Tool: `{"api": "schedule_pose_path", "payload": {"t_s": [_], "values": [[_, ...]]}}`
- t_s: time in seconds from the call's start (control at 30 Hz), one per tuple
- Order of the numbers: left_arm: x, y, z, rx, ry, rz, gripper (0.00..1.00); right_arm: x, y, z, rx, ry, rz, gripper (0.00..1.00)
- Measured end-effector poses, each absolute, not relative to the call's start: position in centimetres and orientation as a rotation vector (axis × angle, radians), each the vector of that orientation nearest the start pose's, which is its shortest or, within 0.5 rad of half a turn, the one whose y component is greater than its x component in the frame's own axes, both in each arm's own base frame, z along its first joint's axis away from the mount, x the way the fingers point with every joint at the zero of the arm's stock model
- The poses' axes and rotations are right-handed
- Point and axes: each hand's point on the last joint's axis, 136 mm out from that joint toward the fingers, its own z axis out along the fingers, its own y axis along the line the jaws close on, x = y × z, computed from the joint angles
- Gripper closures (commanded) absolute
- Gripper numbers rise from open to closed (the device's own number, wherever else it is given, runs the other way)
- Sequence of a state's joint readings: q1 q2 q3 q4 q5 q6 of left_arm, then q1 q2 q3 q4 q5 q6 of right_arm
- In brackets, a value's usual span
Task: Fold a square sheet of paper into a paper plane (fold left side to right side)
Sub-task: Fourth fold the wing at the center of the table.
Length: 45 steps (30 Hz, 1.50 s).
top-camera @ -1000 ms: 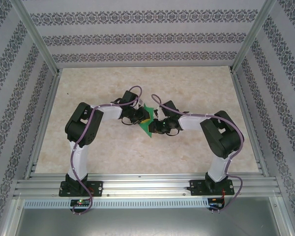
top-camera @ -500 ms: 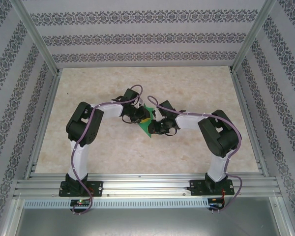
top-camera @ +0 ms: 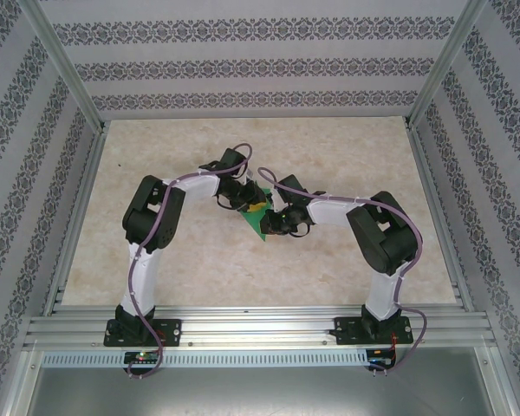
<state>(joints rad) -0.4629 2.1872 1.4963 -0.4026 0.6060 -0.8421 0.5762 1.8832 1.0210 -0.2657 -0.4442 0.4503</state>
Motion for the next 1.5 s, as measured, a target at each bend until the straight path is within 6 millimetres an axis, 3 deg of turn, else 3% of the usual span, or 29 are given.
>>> {"api": "schedule_pose_path", "payload": {"t_s": [0.37,0.8,1.13,1.5], "values": [[42.6,-30.5,2.9,-0.355,2.863,-1.146,0.69,29.9,28.2,1.0,-0.324,2.830,0.874,0.85],[44.2,-31.4,3.2,-0.344,2.856,-1.217,0.64,30.4,28.4,1.0,-0.326,2.817,0.842,0.85],[47.0,-29.7,3.4,-0.394,2.800,-1.182,0.61,30.4,28.4,1.0,-0.331,2.820,0.839,0.85],[49.3,-30.0,3.6,-0.387,2.760,-1.194,0.60,30.6,28.5,1.0,-0.337,2.820,0.819,0.85]]}}
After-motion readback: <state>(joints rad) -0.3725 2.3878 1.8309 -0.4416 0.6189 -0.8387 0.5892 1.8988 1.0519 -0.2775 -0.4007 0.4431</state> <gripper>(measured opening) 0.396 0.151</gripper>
